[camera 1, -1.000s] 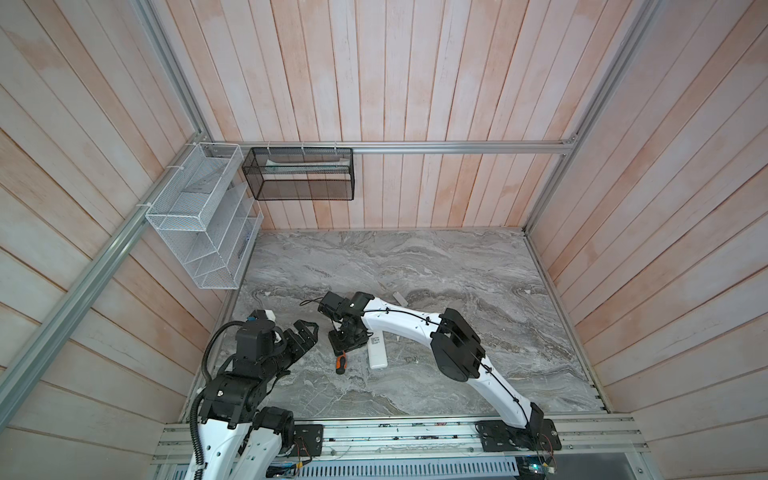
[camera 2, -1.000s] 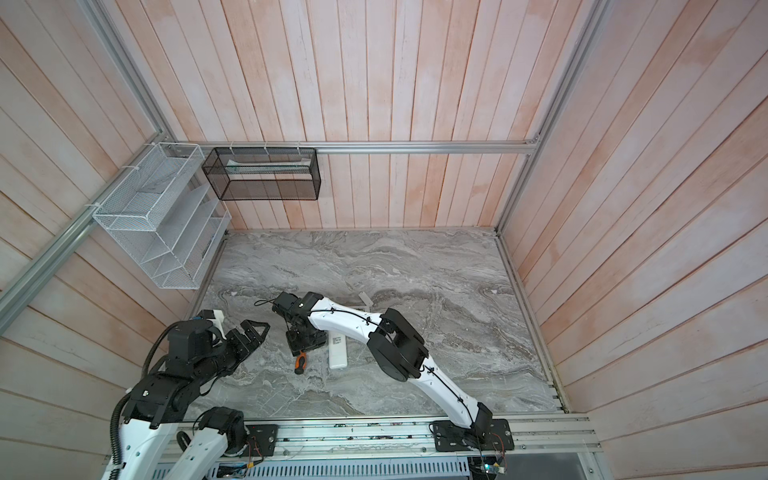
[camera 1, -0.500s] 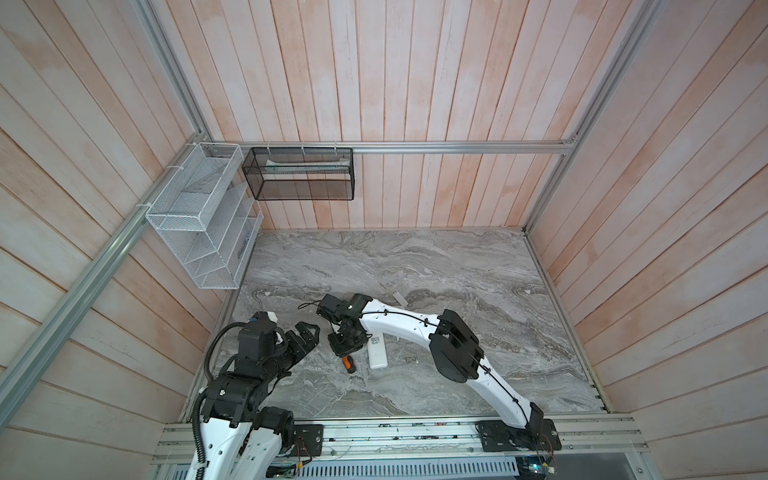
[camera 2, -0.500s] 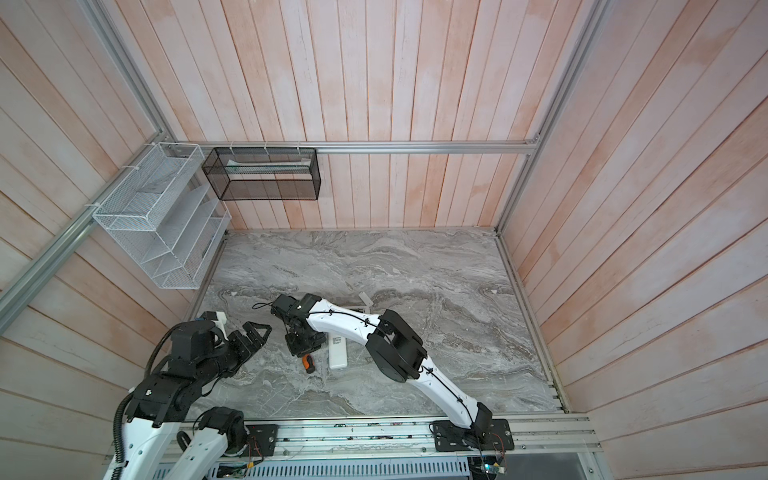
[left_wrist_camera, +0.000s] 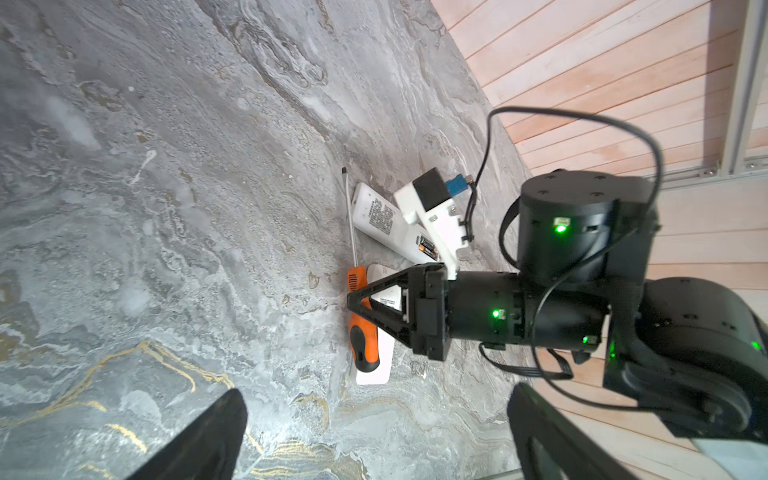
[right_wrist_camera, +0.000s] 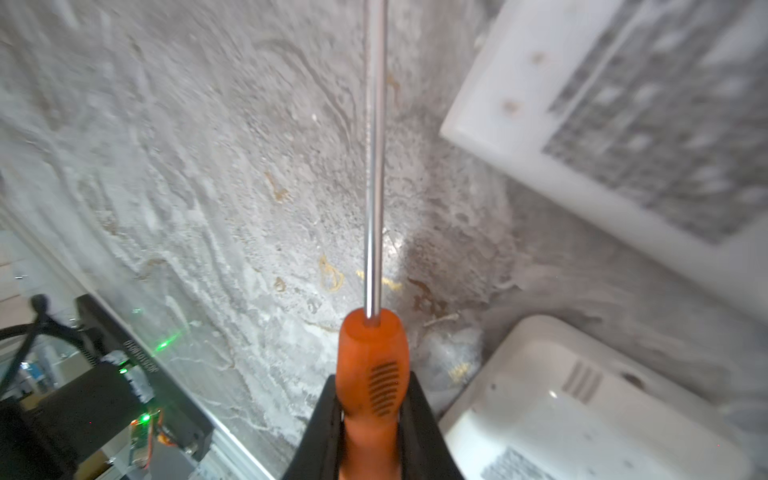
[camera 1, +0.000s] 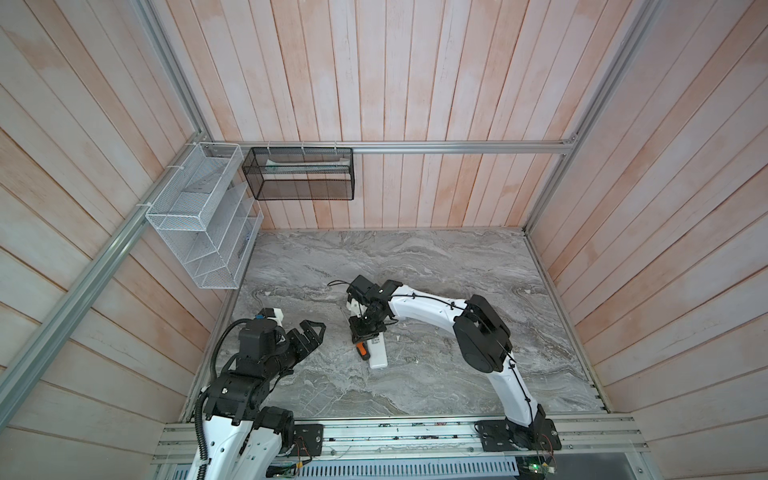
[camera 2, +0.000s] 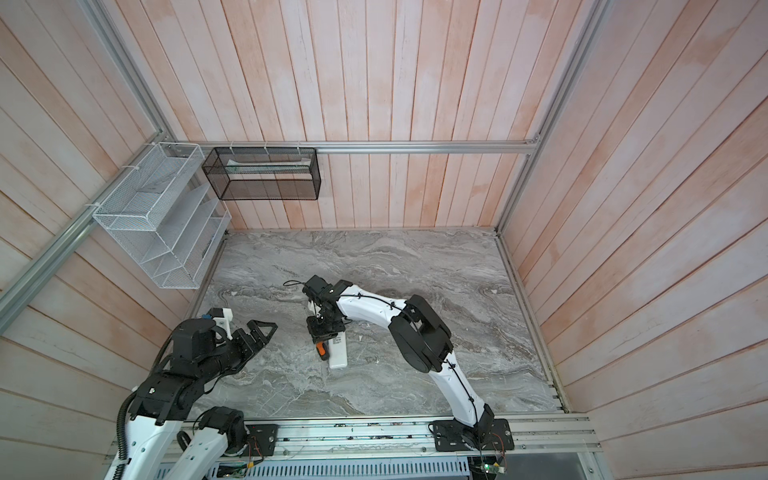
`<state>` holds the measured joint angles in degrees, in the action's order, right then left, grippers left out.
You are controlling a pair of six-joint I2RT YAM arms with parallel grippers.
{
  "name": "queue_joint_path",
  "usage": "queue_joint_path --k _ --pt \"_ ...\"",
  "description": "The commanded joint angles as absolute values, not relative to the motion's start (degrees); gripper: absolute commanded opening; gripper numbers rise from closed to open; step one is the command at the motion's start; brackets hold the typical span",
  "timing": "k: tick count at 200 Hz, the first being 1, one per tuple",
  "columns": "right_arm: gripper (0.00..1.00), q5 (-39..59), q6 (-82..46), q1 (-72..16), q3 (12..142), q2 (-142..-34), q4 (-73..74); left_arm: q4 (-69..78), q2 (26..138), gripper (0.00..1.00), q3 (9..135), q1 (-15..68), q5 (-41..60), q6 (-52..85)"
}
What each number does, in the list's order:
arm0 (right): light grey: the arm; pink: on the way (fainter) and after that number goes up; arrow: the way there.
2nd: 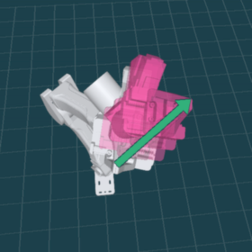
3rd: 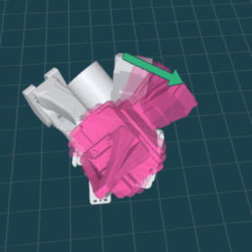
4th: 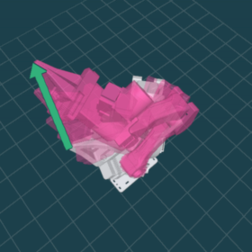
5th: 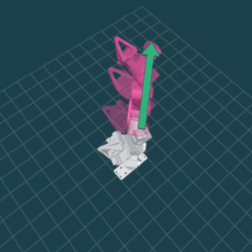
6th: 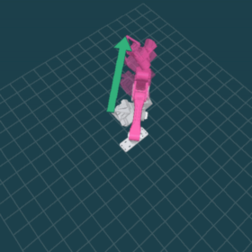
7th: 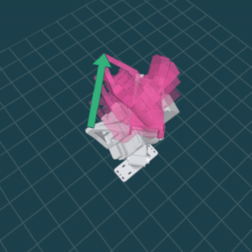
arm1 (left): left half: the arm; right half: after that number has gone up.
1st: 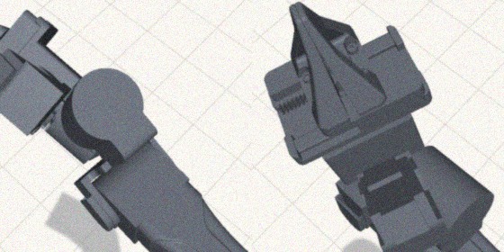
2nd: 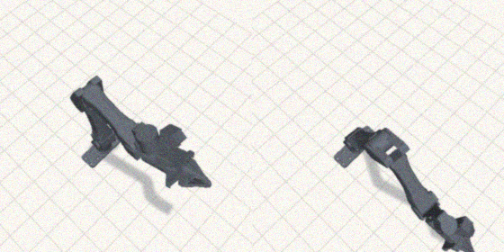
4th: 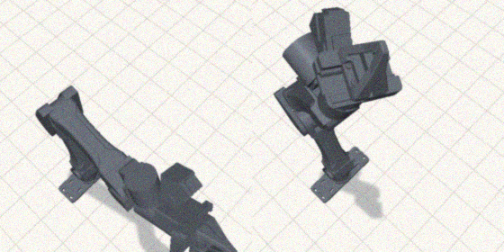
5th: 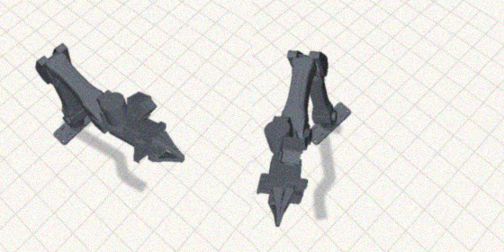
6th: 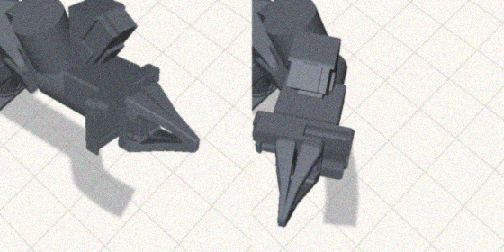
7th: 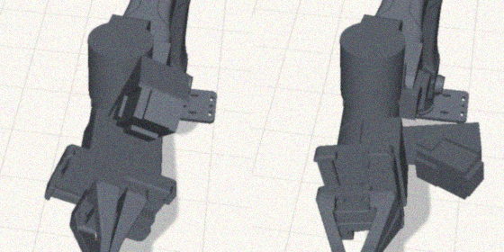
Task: Unload the batteries from the remote control
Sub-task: 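Grasp the orange screwdriver handle with the right gripper and lift it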
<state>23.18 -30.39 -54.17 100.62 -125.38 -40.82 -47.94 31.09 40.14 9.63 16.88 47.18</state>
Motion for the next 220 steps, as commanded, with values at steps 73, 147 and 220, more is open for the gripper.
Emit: queue_joint_path --k 73,147,220 --pt "0.10 59.01 -26.24 -37.49 77.60 -96.44 -22.88 -12.52 48.01 1.00 42.01 9.34 49.40 51.31" --pt "0.10 76.47 -31.90 -33.07 67.66 -83.50 -12.04 15.07 56.61 1.00 45.36 12.86 61.02 67.40" --pt "0.09 82.05 -37.97 -35.77 69.61 -84.68 -4.30 24.32 61.47 0.92 47.67 16.07 57.40 71.70"
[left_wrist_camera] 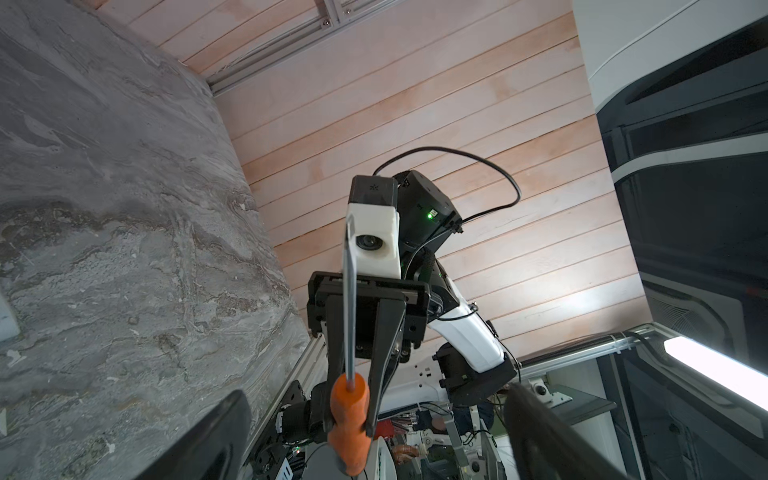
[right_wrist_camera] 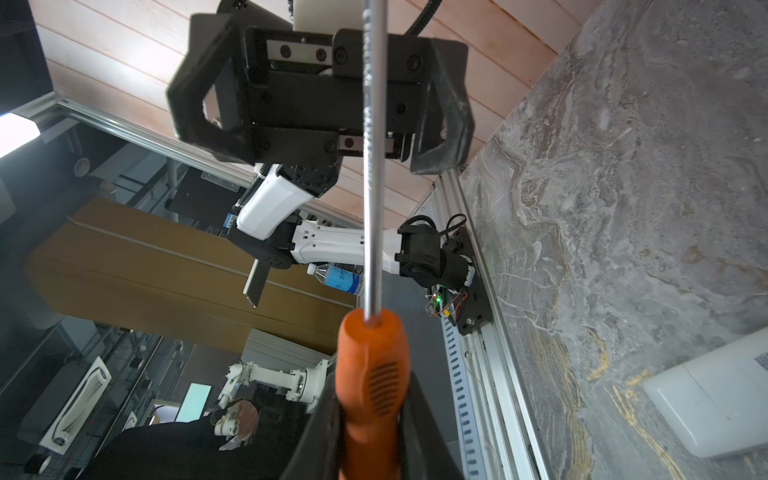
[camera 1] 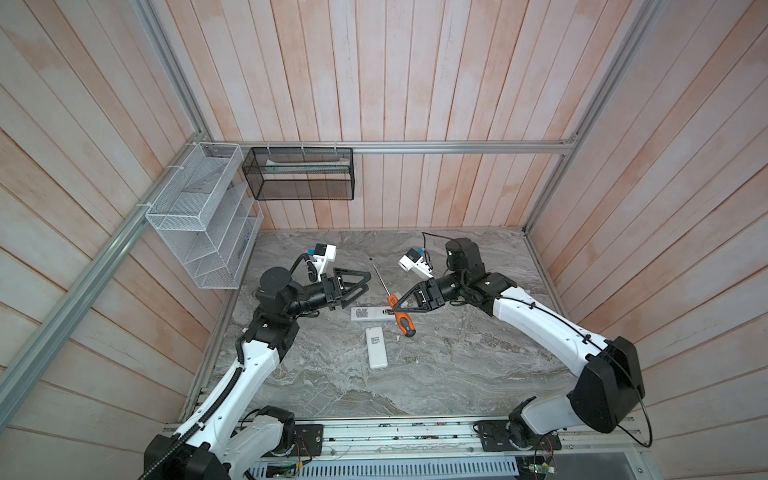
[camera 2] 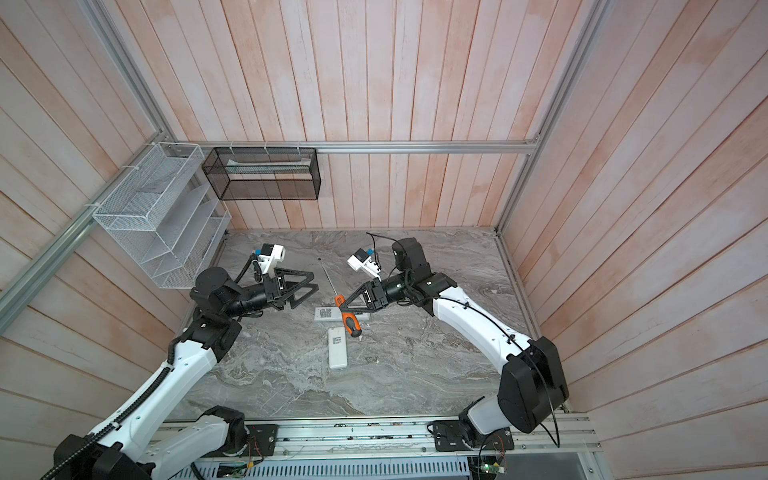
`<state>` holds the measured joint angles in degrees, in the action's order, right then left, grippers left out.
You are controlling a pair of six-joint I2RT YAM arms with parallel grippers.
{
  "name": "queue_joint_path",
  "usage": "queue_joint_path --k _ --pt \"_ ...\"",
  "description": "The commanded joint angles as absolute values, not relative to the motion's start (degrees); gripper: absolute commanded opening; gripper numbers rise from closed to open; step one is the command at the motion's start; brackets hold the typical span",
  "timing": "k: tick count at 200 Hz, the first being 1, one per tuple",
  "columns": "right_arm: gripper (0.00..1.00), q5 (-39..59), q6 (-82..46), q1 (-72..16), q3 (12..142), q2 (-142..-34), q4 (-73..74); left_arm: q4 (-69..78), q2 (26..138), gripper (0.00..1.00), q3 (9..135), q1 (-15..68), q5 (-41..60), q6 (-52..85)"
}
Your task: Unload the batteries from the remote control
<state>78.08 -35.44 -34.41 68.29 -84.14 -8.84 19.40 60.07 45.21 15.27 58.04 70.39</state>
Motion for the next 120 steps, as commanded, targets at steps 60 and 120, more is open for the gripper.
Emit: queue_joint_path --k 60,120 --pt "0.09 82.45 -39.31 -37.02 69.53 -85.52 -2.88 28.03 63.19 0.67 47.55 17.34 54.23 73.00" --pt "0.08 82.37 -39.99 -37.23 69.53 -86.13 -2.00 28.08 62.91 0.40 46.60 17.85 53.41 73.27"
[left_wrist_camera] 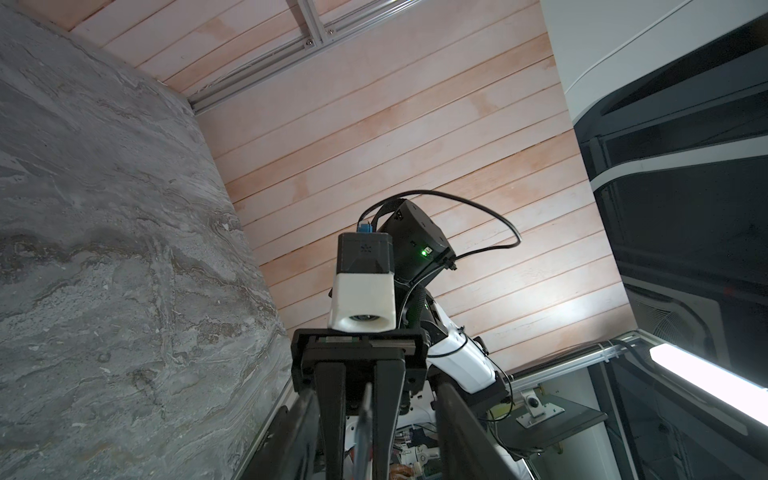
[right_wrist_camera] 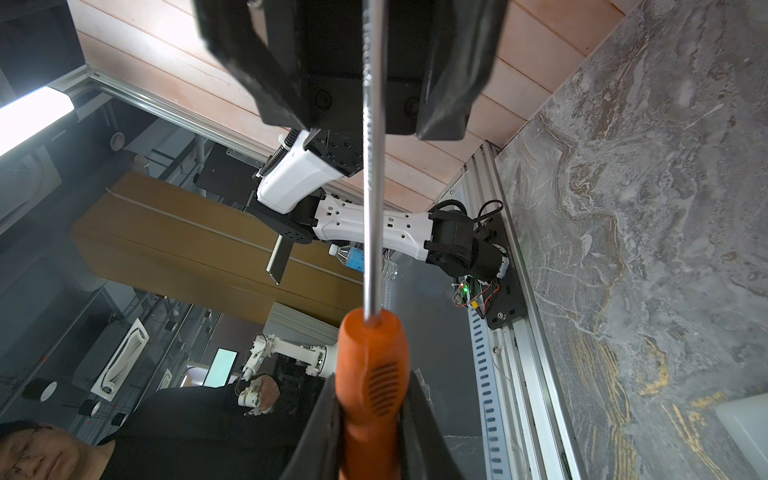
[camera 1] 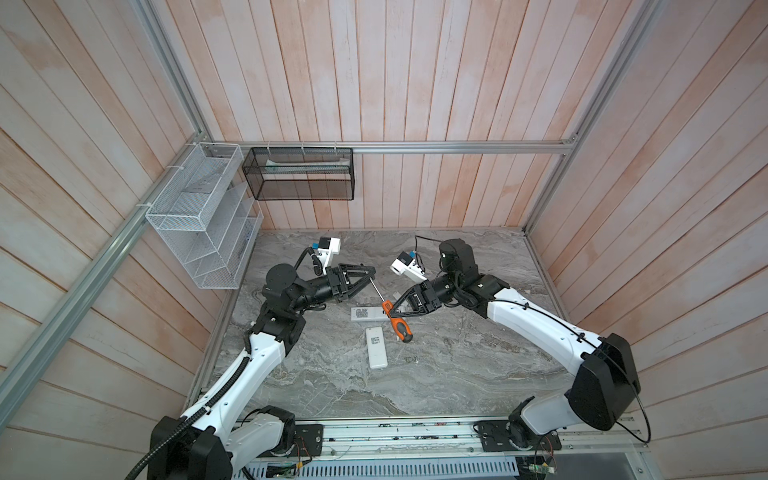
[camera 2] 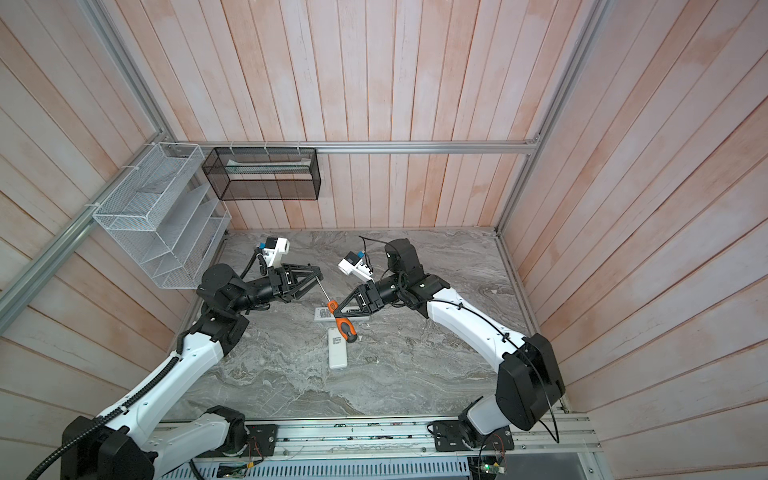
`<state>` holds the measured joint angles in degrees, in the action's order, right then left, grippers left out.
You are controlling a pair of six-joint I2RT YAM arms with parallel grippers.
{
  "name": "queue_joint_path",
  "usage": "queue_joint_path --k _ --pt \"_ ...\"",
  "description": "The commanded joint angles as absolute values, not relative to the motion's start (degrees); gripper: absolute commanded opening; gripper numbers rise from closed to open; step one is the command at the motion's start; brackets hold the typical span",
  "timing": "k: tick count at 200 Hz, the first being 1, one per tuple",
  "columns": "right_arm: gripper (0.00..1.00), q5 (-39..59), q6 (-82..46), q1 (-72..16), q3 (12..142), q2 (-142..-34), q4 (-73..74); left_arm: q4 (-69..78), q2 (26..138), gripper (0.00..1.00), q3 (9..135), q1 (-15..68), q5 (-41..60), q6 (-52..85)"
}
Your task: Unload the batteries from the remote control
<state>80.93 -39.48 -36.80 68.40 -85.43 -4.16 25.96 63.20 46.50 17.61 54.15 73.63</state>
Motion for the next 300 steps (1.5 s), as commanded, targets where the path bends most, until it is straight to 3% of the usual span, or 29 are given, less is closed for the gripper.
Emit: queue_joint_path --k 1,108,120,146,157,179,195,216,246,300 --pt "0.08 82.36 -39.99 -37.25 69.52 -86.13 -1.97 28.06 62.92 0.39 46.59 17.85 53.47 73.24" --pt "0.10 81.65 -41.48 -36.64 68.99 -86.75 -0.88 28.83 63.24 0.00 45.62 17.87 53.11 75.03" --pt "0.17 81.23 -41.70 -36.32 69.01 -86.92 -0.75 28.56 63.15 0.00 45.36 17.91 52.91 75.15" --pt "0.53 78.66 -41.92 -34.92 69.54 -86.51 -0.91 26.18 63.44 0.00 45.61 17.75 52.26 74.70" --pt "0.64 76.10 -41.67 -33.93 69.98 -86.02 -1.51 25.05 63.77 0.00 45.79 17.65 51.27 74.81" --pt "0.76 66.77 -40.96 -31.73 70.84 -84.00 -4.52 24.44 64.44 0.00 46.14 17.41 48.77 76.11" --pt "0.84 52.87 -38.48 -30.70 71.70 -81.51 -10.87 24.18 64.75 0.00 46.25 17.13 45.64 77.62" --pt "0.96 39.60 -41.45 -30.69 67.64 -76.18 -9.01 24.35 64.96 0.00 46.04 16.29 41.72 80.21" --pt "0.98 31.07 -50.49 -30.72 58.08 -68.85 1.41 25.35 65.21 0.00 44.43 14.06 38.34 83.60" --pt "0.98 36.25 -51.69 -31.00 58.40 -70.00 3.32 18.49 62.62 0.00 43.20 14.03 28.76 84.84"
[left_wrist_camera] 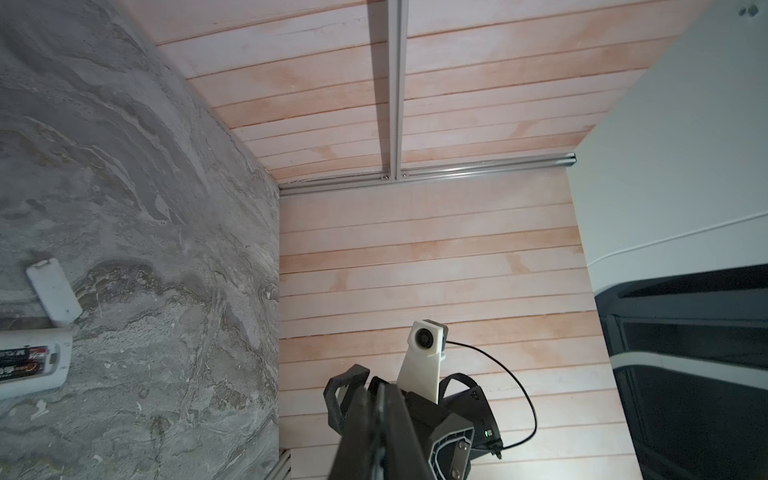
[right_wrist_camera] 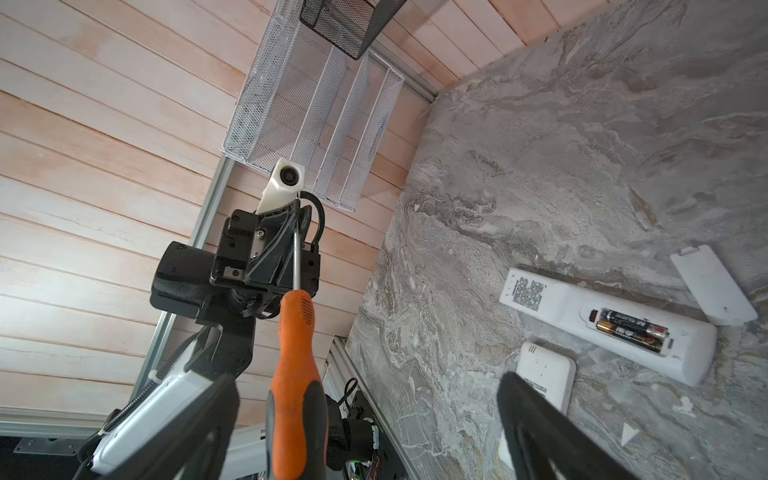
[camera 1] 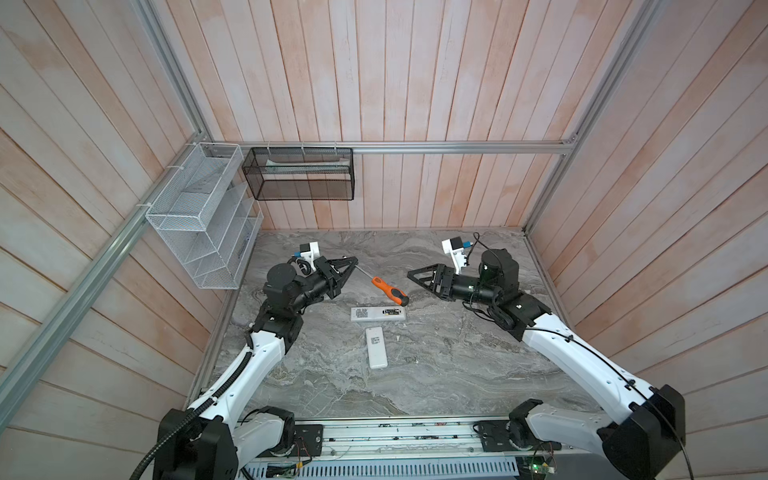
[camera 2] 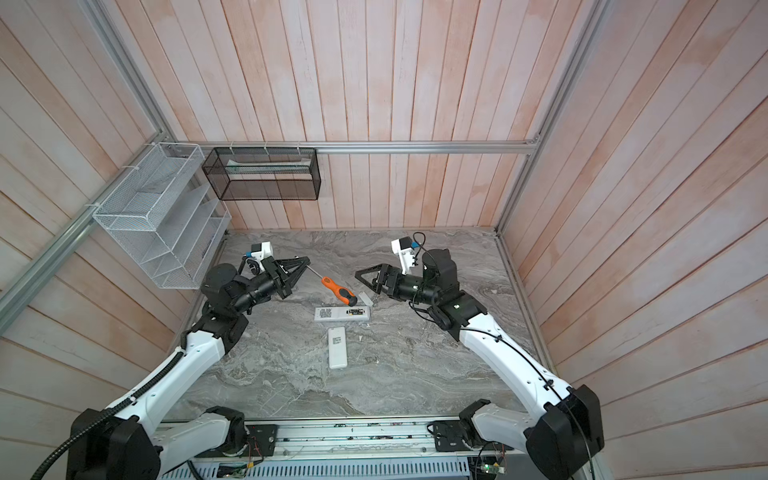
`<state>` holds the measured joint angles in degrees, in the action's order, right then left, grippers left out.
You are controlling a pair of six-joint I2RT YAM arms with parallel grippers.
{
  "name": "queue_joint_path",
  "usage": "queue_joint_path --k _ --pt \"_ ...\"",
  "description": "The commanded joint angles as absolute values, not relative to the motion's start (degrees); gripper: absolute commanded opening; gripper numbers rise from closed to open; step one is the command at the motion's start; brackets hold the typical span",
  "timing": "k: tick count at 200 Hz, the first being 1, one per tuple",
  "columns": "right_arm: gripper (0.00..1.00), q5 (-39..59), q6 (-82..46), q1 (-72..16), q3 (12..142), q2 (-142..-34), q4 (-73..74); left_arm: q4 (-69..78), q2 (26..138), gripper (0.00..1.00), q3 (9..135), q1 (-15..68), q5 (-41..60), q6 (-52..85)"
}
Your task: Unload the batteries from the remote control
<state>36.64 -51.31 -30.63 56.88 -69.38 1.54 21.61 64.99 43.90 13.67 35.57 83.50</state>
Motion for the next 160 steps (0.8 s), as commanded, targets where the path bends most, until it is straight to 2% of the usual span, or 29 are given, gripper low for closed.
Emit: queue_joint_path --k 1,22,66,83,160 --pt "0.98 36.28 -51.51 -30.97 58.60 -70.02 3.20 18.34 62.55 0.00 43.22 14.09 28.44 84.83" --pt "0.98 37.70 -47.98 -30.91 61.47 -72.26 0.57 17.39 61.17 0.00 42.30 15.11 23.13 85.17" --pt "0.98 39.73 -51.59 -33.47 64.86 -76.25 4.76 16.22 59.63 0.00 40.93 17.22 15.92 85.20" --pt "0.97 39.19 -50.50 -34.81 68.00 -78.47 0.47 17.35 59.50 0.00 40.27 17.23 15.42 86.25" --pt "0.87 39.10 -52.63 -39.60 67.25 -80.34 3.30 17.45 59.75 0.00 40.43 17.45 14.37 85.18"
